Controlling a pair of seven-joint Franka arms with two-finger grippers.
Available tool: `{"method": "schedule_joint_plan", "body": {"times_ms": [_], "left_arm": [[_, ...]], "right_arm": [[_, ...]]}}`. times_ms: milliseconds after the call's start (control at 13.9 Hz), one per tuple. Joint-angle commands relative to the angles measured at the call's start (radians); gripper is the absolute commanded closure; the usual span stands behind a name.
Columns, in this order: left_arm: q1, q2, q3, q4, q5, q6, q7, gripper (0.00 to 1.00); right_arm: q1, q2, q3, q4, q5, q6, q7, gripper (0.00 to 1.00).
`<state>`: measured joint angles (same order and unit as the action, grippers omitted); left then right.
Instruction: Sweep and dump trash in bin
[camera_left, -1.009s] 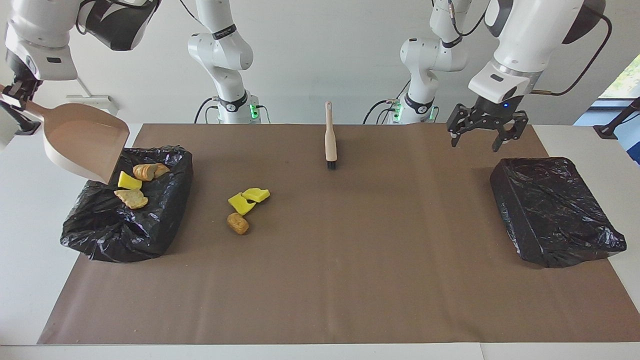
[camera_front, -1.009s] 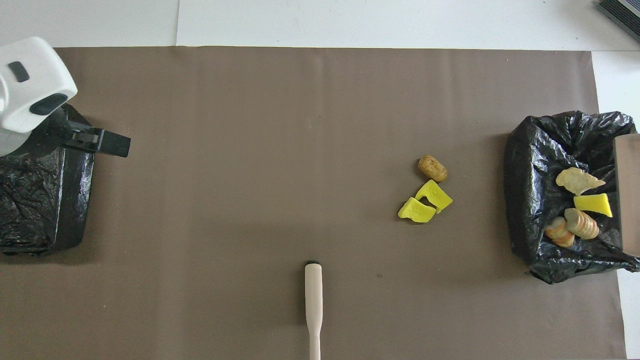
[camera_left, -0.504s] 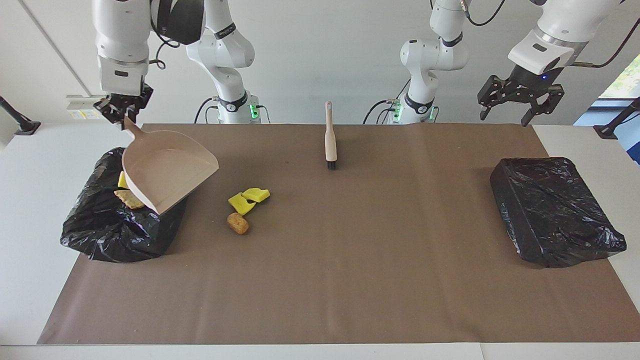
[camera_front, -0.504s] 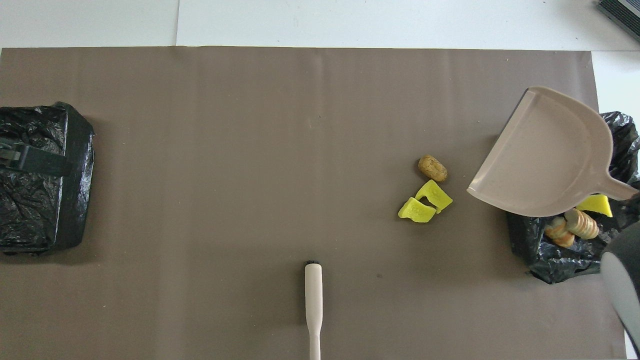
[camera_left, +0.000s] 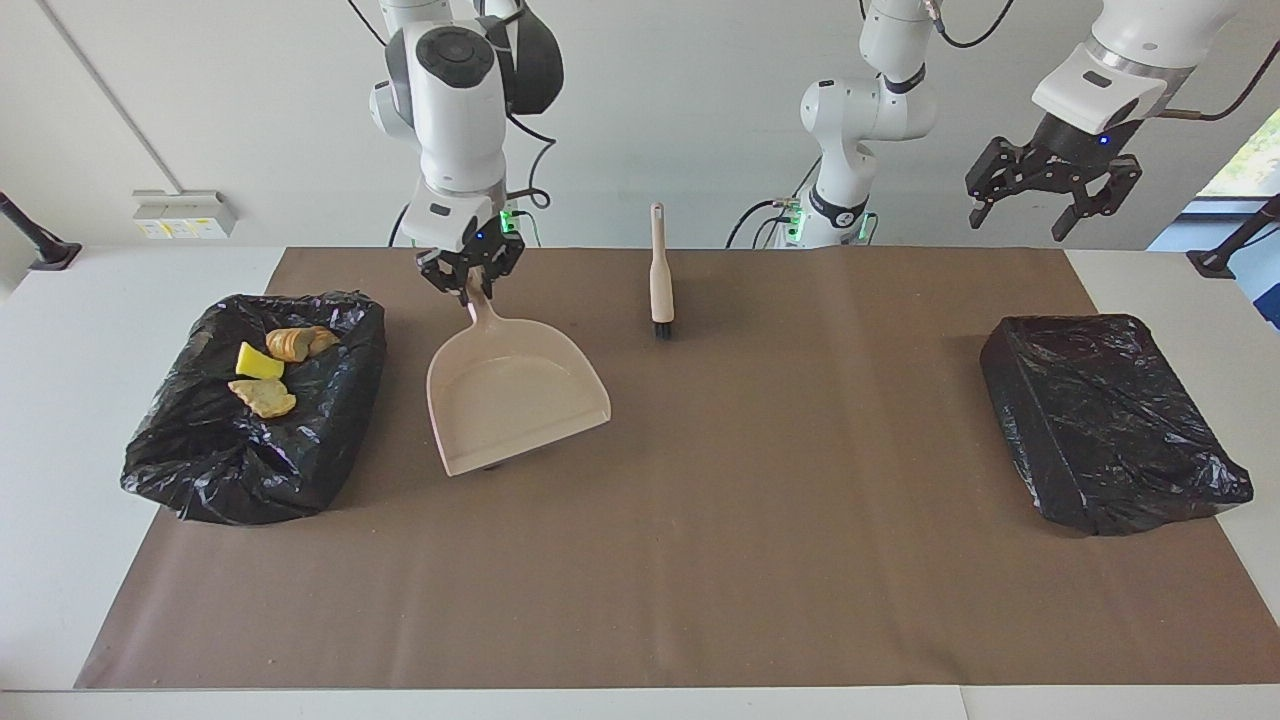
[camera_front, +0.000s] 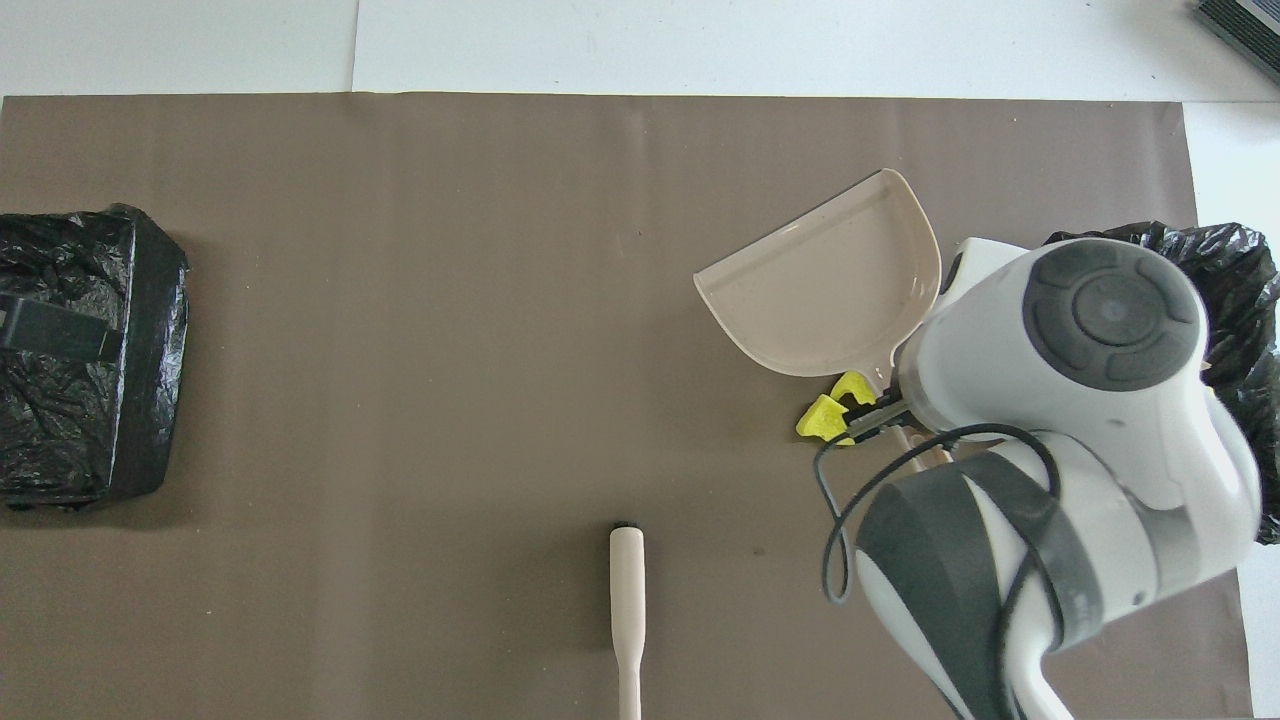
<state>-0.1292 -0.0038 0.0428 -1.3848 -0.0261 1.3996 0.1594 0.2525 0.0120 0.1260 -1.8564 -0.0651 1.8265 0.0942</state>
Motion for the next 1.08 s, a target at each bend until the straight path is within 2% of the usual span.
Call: {"method": "schedule_joint_plan", "body": {"times_ms": [0,72,288,576,793,865,1009], "left_arm": [[0.036,-0.031,-0.009,0.009,-0.014,-0.027,0.022,0.0],[0.037,-0.033,-0.009,0.007,-0.011,-0.027,0.017,0.0],[0.039,-0.041,-0.014,0.007,-0.009,-0.028,0.006,0.0],[0.037,-0.042,-0.004,0.004,-0.008,-0.034,0.008,0.0],[0.033,-0.042,-0.006,0.001,-0.008,-0.034,0.008,0.0],[0.025,-0.042,-0.006,0.001,-0.008,-0.03,0.008,0.0],[0.02,-0.042,-0.017,0.001,-0.009,-0.028,0.003,0.0]], "right_arm": [[0.047,0.155,-0.008,0.11,0.118,0.092,0.249,1.0],[0.062,0.217,-0.008,0.159,0.17,0.123,0.307,1.0],[0.135,0.363,-0.008,0.29,0.189,0.171,0.474,1.0],[0.198,0.479,-0.008,0.287,0.18,0.445,0.717,1.0],[0.192,0.476,-0.008,0.232,0.182,0.442,0.664,0.99],[0.194,0.473,-0.009,0.215,0.182,0.438,0.62,0.96],[0.194,0.473,-0.008,0.197,0.18,0.436,0.585,0.83]]}}
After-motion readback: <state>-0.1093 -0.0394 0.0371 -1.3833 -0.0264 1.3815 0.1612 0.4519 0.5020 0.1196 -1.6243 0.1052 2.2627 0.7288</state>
